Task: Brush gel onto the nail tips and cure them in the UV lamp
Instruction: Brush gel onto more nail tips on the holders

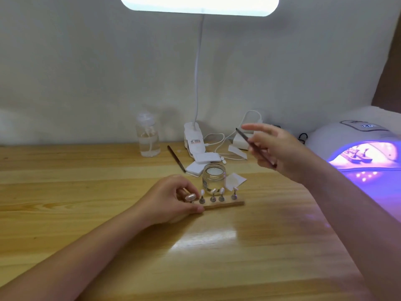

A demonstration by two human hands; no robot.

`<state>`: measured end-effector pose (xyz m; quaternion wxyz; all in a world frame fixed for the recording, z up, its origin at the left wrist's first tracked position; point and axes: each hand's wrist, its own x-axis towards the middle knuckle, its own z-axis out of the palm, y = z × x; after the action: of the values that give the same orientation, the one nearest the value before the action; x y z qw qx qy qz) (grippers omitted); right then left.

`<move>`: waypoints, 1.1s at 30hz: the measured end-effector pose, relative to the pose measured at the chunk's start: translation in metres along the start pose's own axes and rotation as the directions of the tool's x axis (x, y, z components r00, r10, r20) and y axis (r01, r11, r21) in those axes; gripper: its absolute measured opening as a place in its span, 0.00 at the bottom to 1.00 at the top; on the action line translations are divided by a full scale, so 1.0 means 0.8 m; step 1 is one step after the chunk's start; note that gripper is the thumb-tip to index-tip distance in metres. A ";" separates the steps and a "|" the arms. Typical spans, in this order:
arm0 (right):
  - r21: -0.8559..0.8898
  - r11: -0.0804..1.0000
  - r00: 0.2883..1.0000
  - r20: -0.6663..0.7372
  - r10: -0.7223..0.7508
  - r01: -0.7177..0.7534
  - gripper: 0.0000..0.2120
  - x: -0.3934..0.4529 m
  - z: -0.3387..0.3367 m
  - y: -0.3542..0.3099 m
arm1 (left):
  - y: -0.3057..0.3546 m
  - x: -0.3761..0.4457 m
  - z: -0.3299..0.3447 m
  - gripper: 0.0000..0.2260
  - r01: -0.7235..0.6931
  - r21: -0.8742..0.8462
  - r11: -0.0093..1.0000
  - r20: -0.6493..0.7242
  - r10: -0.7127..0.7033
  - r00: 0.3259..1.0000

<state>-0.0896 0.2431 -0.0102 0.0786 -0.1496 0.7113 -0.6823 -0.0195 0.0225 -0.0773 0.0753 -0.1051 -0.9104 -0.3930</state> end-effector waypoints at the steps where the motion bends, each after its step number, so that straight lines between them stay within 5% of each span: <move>1: 0.187 0.981 0.999 0.035 0.041 -0.047 0.10 0.001 -0.001 0.000 | 0.000 0.001 0.002 0.11 -0.003 -0.011 1.000 -0.005 0.003 1.000; 4: 0.631 0.756 0.982 0.168 0.083 -0.172 0.12 0.001 -0.002 0.003 | -0.001 0.004 0.006 0.11 -0.017 -0.055 0.998 -0.026 0.015 1.000; 7: 0.672 0.731 0.990 0.139 0.034 -0.119 0.06 0.003 0.003 0.010 | -0.005 0.006 0.010 0.11 -0.030 -0.100 0.995 -0.056 0.024 0.998; 14: 0.236 0.969 0.990 -0.136 -0.038 0.069 0.26 0.016 0.013 0.023 | -0.012 0.005 0.004 0.08 -0.034 -0.239 0.971 -0.017 0.030 0.999; 20: 0.051 0.987 0.964 -0.228 -0.138 0.154 0.22 0.023 0.021 0.026 | -0.012 0.005 0.008 0.08 -0.009 -0.234 0.972 -0.064 -0.007 0.998; 26: -0.374 0.868 0.909 -0.129 -0.397 0.326 0.11 0.035 0.037 0.027 | -0.012 0.004 0.013 0.09 -0.010 -0.240 0.971 -0.102 -0.015 0.995; 33: -0.640 0.706 0.918 -0.002 -0.397 0.304 0.14 0.040 0.060 0.047 | -0.014 0.004 0.016 0.03 -0.019 -0.232 0.972 -0.135 -0.013 0.991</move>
<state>-0.1091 0.1885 -0.0476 -0.1572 -0.2515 0.8592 -0.4169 -0.0258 0.0246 -0.0936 0.1247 -0.0876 -0.8506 -0.5032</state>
